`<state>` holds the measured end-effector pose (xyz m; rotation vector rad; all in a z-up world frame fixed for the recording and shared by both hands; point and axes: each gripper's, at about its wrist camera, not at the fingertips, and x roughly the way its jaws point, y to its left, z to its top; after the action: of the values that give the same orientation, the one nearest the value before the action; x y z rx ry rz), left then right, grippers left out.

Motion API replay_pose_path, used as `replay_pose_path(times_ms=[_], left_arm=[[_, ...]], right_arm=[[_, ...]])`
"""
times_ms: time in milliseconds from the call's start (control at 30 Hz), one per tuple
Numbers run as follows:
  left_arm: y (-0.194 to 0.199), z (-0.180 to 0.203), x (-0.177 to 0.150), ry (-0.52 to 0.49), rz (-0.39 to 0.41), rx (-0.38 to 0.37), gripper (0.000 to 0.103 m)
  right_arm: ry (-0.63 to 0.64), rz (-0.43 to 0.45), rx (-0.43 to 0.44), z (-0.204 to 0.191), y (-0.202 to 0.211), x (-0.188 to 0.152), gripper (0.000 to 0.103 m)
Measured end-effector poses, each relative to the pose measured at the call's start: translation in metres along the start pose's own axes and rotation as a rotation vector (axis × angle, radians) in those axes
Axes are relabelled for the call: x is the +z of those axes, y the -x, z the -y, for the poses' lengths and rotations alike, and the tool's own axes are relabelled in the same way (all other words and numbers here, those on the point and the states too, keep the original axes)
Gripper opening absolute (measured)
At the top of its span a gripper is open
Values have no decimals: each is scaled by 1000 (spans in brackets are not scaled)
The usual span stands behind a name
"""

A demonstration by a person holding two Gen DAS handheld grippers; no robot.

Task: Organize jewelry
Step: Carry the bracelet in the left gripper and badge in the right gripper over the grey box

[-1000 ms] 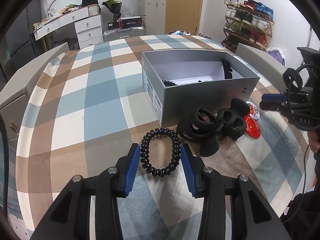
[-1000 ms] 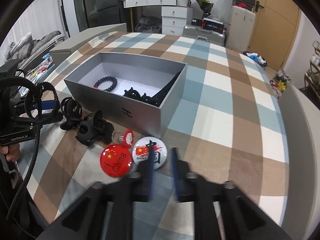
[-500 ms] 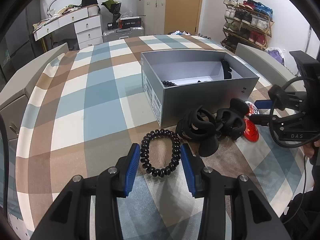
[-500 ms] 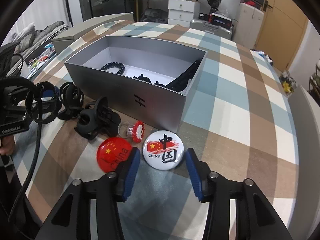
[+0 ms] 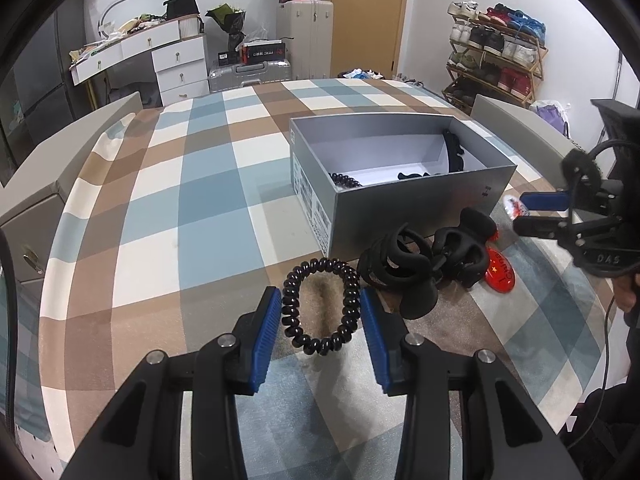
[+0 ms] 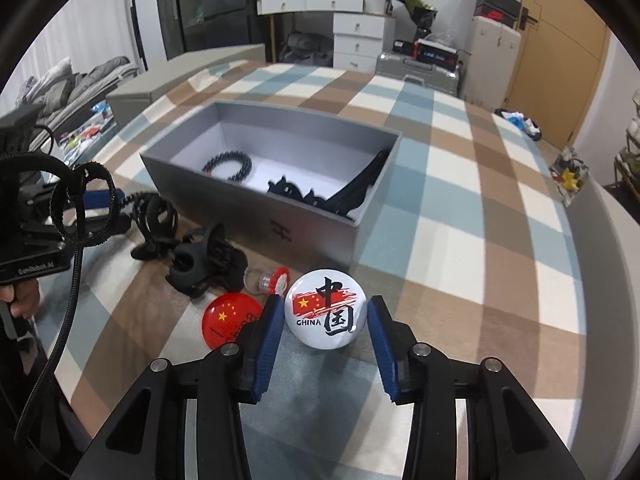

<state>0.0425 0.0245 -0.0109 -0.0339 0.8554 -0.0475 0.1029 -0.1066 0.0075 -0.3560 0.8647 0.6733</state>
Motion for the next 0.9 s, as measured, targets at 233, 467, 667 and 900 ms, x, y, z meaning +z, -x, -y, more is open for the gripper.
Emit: replay_pose_path(times_ms=[233,467,667,900], left_arm=[[4,-5,2,15,16,5,34],[7,-6,4,17,29,9,33],[14,-8,6,24,51,14,33],[31,-11,11,35,116,2,33]], right_arm=[[-18,51,15,4,15,5,41],[-25,70,17,5,21,7,42],[-39,90,16,8,27,7,42],[-63,135,23,11,36,10,42]])
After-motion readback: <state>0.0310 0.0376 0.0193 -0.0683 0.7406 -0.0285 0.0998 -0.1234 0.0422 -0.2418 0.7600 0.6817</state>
